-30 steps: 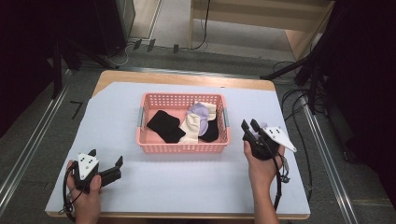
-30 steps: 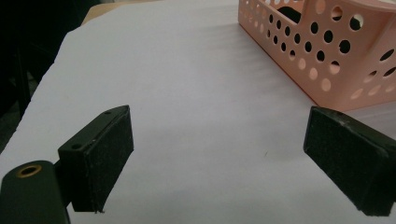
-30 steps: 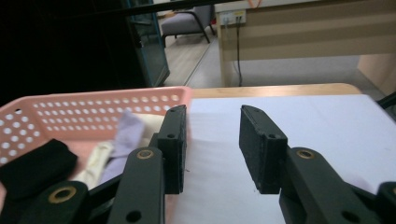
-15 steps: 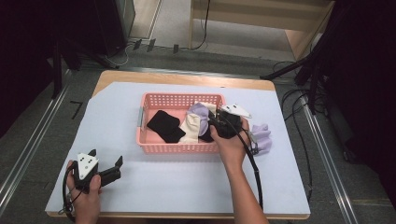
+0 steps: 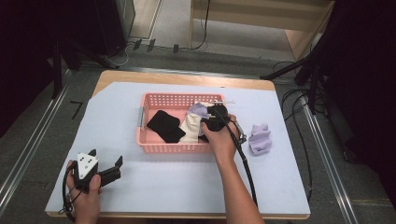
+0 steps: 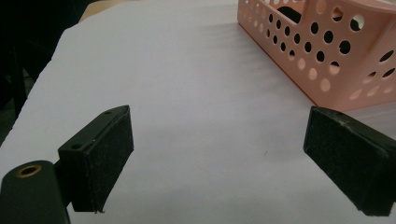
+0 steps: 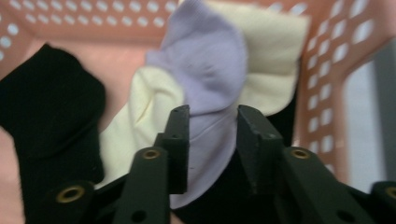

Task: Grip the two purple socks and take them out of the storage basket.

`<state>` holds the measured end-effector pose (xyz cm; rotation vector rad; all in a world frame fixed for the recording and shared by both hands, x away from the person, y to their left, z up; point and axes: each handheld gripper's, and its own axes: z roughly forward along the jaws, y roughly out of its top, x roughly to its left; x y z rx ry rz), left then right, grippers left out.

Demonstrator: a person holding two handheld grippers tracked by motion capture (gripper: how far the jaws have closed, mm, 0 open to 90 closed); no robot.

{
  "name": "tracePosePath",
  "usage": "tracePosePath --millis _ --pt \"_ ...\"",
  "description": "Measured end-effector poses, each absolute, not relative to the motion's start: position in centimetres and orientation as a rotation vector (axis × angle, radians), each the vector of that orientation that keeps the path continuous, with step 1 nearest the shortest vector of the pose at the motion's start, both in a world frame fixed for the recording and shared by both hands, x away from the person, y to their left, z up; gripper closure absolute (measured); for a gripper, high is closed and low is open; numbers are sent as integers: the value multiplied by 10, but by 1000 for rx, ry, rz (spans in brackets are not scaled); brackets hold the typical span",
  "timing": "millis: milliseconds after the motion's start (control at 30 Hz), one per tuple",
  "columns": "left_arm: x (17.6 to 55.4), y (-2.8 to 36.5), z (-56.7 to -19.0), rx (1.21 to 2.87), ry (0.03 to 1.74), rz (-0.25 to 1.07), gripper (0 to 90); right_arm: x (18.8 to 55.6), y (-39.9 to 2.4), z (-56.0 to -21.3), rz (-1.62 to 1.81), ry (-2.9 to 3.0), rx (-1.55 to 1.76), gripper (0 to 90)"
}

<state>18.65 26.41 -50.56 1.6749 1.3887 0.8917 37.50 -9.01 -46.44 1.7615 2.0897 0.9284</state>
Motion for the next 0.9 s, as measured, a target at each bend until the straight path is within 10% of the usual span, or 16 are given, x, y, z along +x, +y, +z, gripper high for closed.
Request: tracePosePath --millis 300,533,900 --pt "186 264 -506 1676 1389 893 94 380 -77 -471 763 2253 1776 565" --pt "186 265 -506 1672 1389 884 94 381 -71 -474 669 2328 1768 826" --pt "187 264 -506 1674 1391 882 94 359 -86 -457 1092 2204 1576 865"
